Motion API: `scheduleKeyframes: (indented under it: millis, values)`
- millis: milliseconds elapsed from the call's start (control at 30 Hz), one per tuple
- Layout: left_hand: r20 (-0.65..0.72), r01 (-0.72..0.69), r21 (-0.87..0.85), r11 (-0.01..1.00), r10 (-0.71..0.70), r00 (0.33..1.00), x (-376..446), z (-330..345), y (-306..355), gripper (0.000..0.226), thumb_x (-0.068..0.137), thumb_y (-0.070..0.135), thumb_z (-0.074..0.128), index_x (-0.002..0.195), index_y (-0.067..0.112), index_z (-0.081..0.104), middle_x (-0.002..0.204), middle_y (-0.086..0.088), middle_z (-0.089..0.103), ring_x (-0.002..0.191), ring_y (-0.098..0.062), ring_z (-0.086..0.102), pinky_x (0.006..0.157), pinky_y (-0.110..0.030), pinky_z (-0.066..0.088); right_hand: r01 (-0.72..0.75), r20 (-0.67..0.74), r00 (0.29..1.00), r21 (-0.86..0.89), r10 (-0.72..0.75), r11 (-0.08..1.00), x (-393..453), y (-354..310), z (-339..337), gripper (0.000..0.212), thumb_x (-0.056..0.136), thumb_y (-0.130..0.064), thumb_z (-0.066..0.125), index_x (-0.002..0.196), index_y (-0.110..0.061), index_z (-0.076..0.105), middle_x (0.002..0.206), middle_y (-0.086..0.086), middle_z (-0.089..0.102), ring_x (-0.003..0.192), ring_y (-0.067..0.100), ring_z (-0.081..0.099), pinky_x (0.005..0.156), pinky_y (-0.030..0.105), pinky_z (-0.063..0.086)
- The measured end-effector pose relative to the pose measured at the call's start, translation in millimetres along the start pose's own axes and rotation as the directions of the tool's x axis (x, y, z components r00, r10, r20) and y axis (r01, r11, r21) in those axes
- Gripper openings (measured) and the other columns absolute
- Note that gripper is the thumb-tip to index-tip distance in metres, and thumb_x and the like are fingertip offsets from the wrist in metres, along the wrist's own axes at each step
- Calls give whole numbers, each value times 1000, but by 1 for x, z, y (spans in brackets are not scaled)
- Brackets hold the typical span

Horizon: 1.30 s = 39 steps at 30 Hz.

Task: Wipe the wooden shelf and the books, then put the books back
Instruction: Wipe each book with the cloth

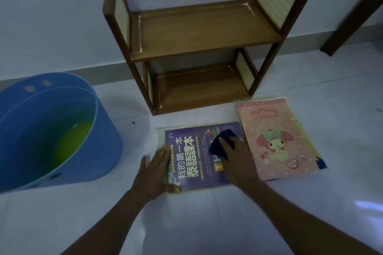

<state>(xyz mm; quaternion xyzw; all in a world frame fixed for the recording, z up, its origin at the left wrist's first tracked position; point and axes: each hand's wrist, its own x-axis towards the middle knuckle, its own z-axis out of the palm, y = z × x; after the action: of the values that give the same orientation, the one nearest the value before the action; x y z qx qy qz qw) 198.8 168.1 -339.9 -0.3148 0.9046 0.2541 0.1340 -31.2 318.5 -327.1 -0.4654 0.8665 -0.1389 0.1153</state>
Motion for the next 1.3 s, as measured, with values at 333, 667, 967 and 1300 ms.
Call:
scheduleKeyframes:
  millis: [333,667,967,1300]
  values:
    - [-40,-23,-82,996,19,999,2,5,-3,136,53,91,50,151,19,-10,162,3,4,146,-9,-2,117,-49,-4,196,40,981,-118,-192,974,31,-42,22,71,73,-10,70,138,-26,46,143,9,46,124,33,49,95,50,44]
    - [-45,-12,-37,999,10,999,3,8,-7,135,50,98,40,150,23,-13,161,3,-4,148,-14,0,117,-56,2,438,161,893,-86,-421,895,3,-80,38,87,54,-25,82,135,-23,49,137,8,54,112,31,58,84,43,51]
    - [36,28,95,995,-31,999,4,2,2,140,40,104,17,148,23,-19,160,-1,-15,149,-19,-8,116,-57,1,-67,12,997,-199,71,978,-36,-41,23,83,54,-14,81,132,-17,54,129,17,59,99,42,60,70,50,52]
    - [-34,-252,412,875,292,956,6,18,51,103,67,80,49,146,15,37,153,-12,30,139,-33,34,108,-54,30,10,48,999,-166,-2,986,-42,21,-1,81,55,0,75,131,-21,55,129,12,59,105,40,59,77,48,55]
